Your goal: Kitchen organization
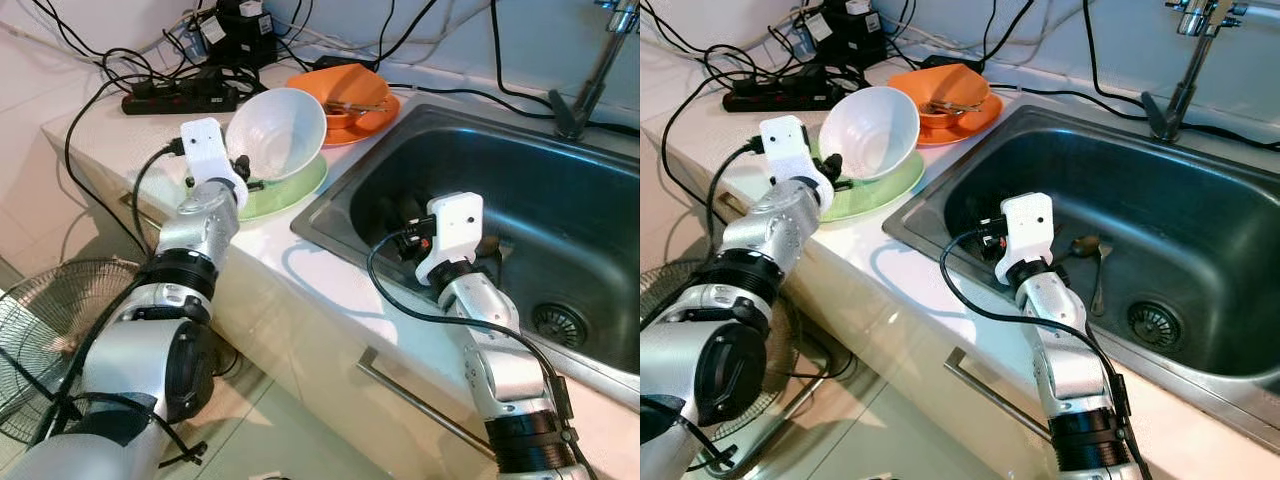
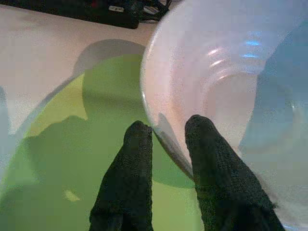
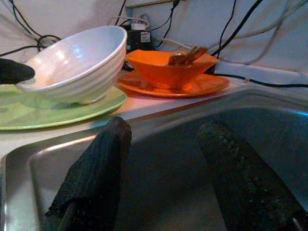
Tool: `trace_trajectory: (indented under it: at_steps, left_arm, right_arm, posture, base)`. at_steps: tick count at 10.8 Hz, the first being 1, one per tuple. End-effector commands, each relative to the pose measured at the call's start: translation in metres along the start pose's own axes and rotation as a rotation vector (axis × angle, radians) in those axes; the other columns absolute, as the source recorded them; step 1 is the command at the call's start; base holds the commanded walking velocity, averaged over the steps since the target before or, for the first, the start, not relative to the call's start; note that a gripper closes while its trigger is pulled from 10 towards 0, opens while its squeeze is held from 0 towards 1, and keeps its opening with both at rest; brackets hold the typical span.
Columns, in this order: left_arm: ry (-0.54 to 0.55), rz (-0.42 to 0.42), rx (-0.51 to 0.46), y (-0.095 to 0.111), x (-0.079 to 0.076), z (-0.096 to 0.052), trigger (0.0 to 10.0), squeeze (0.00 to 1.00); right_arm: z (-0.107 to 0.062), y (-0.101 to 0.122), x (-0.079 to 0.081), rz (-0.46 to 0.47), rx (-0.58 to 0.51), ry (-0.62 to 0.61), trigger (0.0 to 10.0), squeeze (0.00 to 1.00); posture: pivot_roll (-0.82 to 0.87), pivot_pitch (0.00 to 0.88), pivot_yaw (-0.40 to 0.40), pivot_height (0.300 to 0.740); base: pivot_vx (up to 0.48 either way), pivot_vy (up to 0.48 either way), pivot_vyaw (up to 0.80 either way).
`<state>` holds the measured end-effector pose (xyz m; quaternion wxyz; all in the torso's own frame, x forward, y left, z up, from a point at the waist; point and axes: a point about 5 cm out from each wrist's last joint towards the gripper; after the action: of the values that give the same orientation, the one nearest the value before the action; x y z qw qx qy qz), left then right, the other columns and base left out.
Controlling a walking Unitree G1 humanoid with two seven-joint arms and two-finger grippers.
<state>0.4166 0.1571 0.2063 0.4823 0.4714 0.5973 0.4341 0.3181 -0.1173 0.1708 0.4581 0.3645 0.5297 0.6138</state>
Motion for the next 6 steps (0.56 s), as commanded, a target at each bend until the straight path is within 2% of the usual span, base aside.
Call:
trace_trajectory:
  at_steps: [1,3,6]
  left_arm:
    - [0.013,-0.025,-0.002,0.004,-0.002,0.001,10.0,0.00]
    - [-0.007,-0.117,0.014,0.004,-0.012,0.001,10.0,0.00]
    - [-0.009,-0.234,0.034,0.005,-0.019,0.002,10.0,0.00]
  right_arm:
    - [-0.002,-0.014,-0.003,0.004,0.057,-0.003,10.0,0.00]
    - [0.002,-0.011,-0.006,-0.007,0.046,0.004,10.0,0.00]
    - [0.008,-0.006,-0.010,-0.024,0.030,0.012,10.0,0.00]
  posture:
    - [0.14,0.091,0.117,0.740]
    - [0.14,0.076,0.104,0.740]
    - [0.14,0.059,0.088,0.740]
  base:
    - [0.000,0.000,0.00]
    - [0.000,0.000,0.00]
    - [0.000,0.000,0.00]
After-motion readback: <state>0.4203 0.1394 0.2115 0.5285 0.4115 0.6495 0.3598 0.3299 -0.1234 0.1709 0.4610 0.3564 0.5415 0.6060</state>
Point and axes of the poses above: a point about 5 cm out from each wrist's last joint towards the gripper, its own z axis pointing out of the wrist towards the gripper, its own y axis along the axis of the wrist's last joint, x = y × z, and after that the axes turned 3 degrees about z, right-handed
